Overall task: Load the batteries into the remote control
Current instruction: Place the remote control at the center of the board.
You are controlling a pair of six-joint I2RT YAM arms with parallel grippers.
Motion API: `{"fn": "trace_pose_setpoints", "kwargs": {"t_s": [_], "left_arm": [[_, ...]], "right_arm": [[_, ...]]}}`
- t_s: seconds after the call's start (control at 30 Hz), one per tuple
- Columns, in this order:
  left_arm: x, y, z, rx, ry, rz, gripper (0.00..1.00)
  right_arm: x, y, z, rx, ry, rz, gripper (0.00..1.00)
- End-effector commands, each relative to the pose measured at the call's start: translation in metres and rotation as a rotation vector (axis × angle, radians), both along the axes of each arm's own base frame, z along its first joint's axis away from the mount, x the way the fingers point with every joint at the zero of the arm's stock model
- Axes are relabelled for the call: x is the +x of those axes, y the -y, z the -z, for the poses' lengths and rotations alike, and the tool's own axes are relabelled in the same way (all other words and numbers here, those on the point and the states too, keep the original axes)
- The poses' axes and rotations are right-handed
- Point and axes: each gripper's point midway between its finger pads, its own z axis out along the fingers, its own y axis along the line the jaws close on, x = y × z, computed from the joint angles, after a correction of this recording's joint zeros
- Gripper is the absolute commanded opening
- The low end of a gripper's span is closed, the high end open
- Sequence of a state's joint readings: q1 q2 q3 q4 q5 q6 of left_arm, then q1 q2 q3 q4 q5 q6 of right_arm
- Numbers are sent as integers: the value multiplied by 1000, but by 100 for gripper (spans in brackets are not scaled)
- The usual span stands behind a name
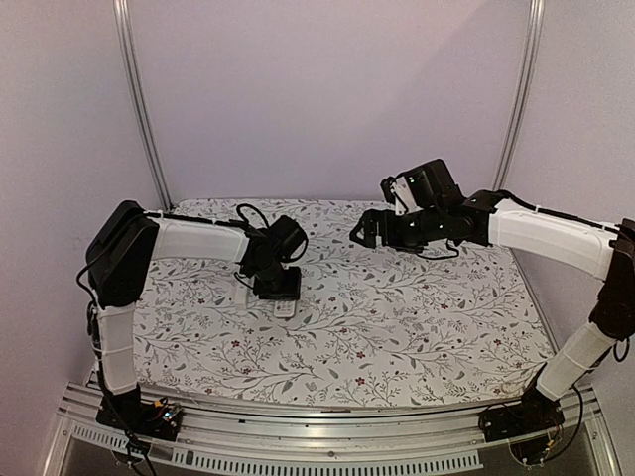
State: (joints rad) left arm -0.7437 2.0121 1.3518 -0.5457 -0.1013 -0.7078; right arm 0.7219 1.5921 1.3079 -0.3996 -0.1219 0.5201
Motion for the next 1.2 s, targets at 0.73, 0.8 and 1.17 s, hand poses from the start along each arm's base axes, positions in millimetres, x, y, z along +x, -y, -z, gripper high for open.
{"fn": "trace_pose_setpoints", "kwargs": {"t_s": [0.73,0.8,1.17], "left_arm": [[27,-32,25,140,-86,-133,84],[34,-36,2,149,-18,-145,88],[37,-96,-152,-28,494,-199,94]], "right_arm": [[-12,16,-6,-13,29,15,99],[-11,18,-8,-14,39,21,99],[26,140,-23,-7,203,279,99]]}}
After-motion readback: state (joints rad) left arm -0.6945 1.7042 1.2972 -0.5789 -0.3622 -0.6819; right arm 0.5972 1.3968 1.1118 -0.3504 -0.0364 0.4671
